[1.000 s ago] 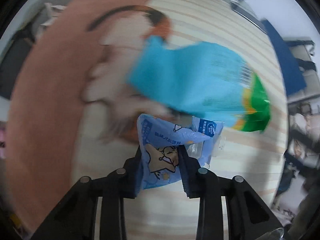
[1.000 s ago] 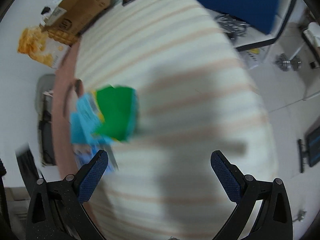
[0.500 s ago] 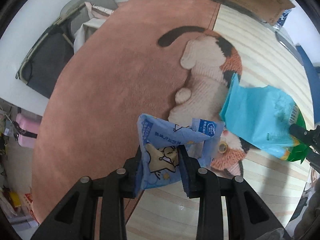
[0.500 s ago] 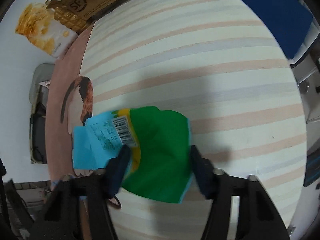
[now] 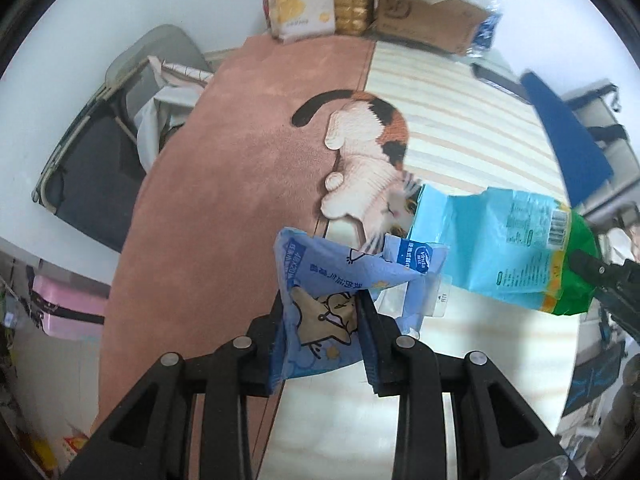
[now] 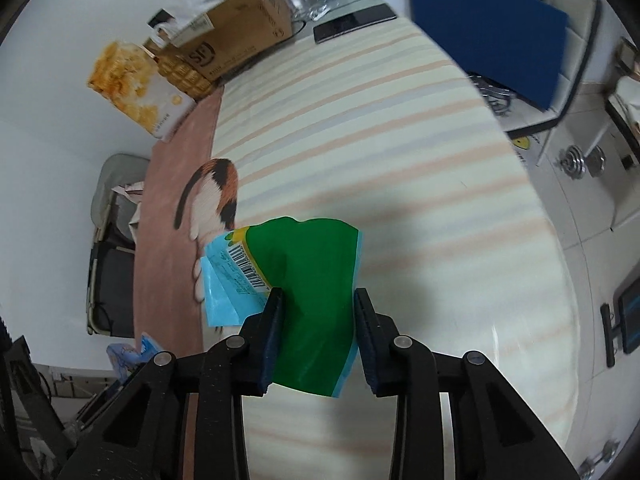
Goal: Collect trash
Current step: 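Carry both packets over the trash bin and open both tools to drop them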
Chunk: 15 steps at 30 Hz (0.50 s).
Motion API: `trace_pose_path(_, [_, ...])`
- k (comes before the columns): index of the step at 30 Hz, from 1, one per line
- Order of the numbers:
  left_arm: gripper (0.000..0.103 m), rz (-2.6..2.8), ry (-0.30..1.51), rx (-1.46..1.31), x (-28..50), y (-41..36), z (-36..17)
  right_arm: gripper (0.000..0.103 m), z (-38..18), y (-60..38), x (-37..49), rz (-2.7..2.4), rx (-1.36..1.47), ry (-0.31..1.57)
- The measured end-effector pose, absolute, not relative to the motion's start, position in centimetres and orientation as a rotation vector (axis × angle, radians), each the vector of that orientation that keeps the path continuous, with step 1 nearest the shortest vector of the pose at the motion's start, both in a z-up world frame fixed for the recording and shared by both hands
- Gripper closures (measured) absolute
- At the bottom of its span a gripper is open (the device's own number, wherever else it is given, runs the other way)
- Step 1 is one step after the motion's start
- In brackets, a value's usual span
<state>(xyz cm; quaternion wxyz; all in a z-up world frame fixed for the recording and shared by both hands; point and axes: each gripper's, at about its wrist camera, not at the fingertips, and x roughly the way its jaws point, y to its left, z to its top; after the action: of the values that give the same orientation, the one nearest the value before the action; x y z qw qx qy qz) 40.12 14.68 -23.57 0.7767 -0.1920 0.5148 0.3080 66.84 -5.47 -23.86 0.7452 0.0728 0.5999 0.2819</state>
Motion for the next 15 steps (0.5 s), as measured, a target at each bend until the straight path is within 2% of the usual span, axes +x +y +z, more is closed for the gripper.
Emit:
trace_pose_path(6, [0.074, 0.576, 1.042, -0.364, 32.4, 11.5, -19.9, 0.068, -19.5, -11.3, 57.1, 0.583, 0.214, 1.242])
trace_pose_path(15, [0.074, 0.414, 1.02, -0.298, 17.2, 7.0, -18.1, 0.068, -14.2, -20.0, 35.6, 0.465, 0.272, 1.149])
